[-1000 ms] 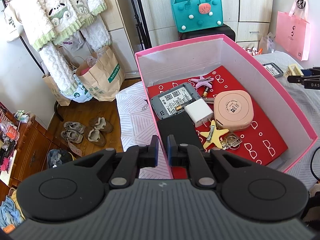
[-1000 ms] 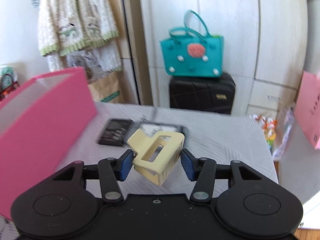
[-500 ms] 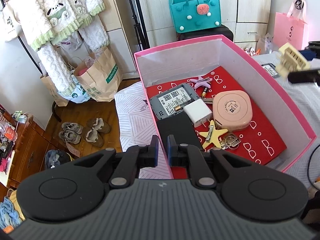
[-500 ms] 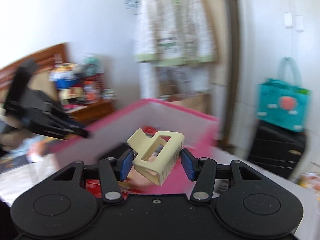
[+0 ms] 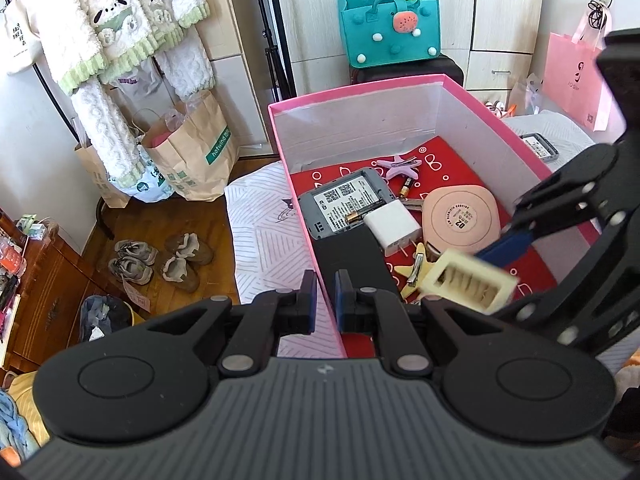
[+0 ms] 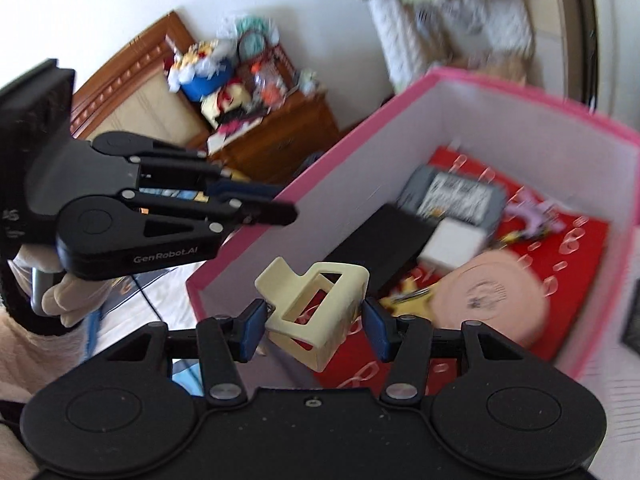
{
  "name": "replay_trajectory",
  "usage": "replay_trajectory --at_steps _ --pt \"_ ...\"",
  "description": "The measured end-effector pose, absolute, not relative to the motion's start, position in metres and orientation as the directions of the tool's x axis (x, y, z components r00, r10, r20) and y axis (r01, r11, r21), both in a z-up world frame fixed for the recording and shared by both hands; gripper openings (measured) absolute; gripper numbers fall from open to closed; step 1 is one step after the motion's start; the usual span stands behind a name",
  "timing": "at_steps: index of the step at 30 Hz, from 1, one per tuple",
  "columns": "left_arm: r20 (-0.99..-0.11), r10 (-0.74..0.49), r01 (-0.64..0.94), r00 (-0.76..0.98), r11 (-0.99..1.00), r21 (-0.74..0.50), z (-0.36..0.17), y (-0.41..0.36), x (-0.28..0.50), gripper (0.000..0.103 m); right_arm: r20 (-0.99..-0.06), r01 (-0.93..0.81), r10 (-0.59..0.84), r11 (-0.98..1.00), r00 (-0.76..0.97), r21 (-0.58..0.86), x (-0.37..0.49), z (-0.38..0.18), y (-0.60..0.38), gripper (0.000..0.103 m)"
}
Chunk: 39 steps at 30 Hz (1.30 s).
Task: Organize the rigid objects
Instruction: 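Carry the cream claw clip into the box and open the right gripper, then grasp the grey hard drive on the bed with the right gripper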
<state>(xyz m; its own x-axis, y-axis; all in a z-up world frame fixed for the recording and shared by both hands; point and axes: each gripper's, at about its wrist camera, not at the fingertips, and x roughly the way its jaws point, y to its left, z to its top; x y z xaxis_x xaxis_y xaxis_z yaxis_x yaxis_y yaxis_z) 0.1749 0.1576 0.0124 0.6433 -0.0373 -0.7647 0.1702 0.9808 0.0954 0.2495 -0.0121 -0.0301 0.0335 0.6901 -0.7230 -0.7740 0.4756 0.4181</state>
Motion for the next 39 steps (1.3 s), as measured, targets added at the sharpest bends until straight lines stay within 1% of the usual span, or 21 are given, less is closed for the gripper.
replay_trajectory --at_steps 3,5,9,13,17,18,20,23,26,29,30,34,35,37,39 --pt "-0.764 -0.036 0.17 0.645 0.981 0.097 0.012 0.158 0.175 0.009 -0.747 -0.771 0.664 0.493 0.033 0.404 0.251 -0.034 -0.002 0.058" --pt "-0.764 -0.039 0.169 0.644 0.981 0.093 0.012 0.158 0.175 0.009 -0.749 -0.745 0.663 0.51 0.023 0.429 0.254 -0.038 0.001 0.058" --pt "-0.764 -0.04 0.171 0.644 0.981 0.092 0.012 0.158 0.175 0.009 -0.721 -0.713 0.693 0.501 -0.01 0.491 0.261 -0.041 -0.003 0.06" --pt "-0.765 -0.04 0.177 0.643 0.979 0.098 0.012 0.157 0.175 0.009 -0.702 -0.73 0.71 0.512 0.062 0.453 0.262 -0.023 -0.022 0.06" --pt "-0.77 -0.041 0.193 0.636 0.975 0.108 0.013 0.156 0.176 0.009 -0.638 -0.735 0.746 0.538 0.188 0.413 0.263 0.011 -0.065 0.06" --pt "-0.771 -0.041 0.195 0.635 0.975 0.108 0.013 0.157 0.177 0.009 -0.623 -0.732 0.747 0.557 0.233 0.393 0.263 0.019 -0.079 0.062" --pt "-0.772 -0.041 0.199 0.634 0.974 0.111 0.013 0.156 0.177 0.009 -0.601 -0.717 0.725 0.611 0.336 0.336 0.264 0.031 -0.105 0.065" --pt "-0.772 -0.038 0.204 0.635 0.972 0.12 0.012 0.154 0.177 0.01 -0.58 -0.653 0.649 0.716 0.493 0.246 0.269 0.036 -0.143 0.065" --pt "-0.77 -0.017 0.188 0.637 0.973 0.134 0.011 0.15 0.176 0.01 -0.576 -0.558 0.553 0.807 0.602 0.193 0.277 0.023 -0.177 0.065" --pt "-0.767 0.01 0.185 0.642 0.968 0.167 0.01 0.144 0.174 0.01 -0.59 -0.482 0.484 0.858 0.647 0.175 0.289 -0.001 -0.201 0.065" --pt "-0.766 0.015 0.186 0.643 0.967 0.175 0.01 0.143 0.174 0.01 -0.597 -0.468 0.468 0.868 0.652 0.169 0.294 -0.009 -0.206 0.068" --pt "-0.772 0.013 0.176 0.635 0.971 0.161 0.012 0.145 0.176 0.01 -0.639 -0.417 0.349 0.908 0.686 0.047 0.311 -0.049 -0.21 0.071" --pt "-0.773 0.013 0.174 0.634 0.972 0.159 0.012 0.146 0.176 0.01 -0.649 -0.416 0.337 0.909 0.682 0.035 0.316 -0.056 -0.213 0.071" --pt "-0.774 0.019 0.171 0.633 0.971 0.164 0.012 0.145 0.176 0.01 -0.66 -0.413 0.349 0.908 0.665 0.064 0.328 -0.07 -0.22 0.073" --pt "-0.775 0.027 0.166 0.631 0.971 0.169 0.012 0.143 0.177 0.01 -0.655 -0.41 0.381 0.904 0.652 0.118 0.338 -0.079 -0.232 0.081"
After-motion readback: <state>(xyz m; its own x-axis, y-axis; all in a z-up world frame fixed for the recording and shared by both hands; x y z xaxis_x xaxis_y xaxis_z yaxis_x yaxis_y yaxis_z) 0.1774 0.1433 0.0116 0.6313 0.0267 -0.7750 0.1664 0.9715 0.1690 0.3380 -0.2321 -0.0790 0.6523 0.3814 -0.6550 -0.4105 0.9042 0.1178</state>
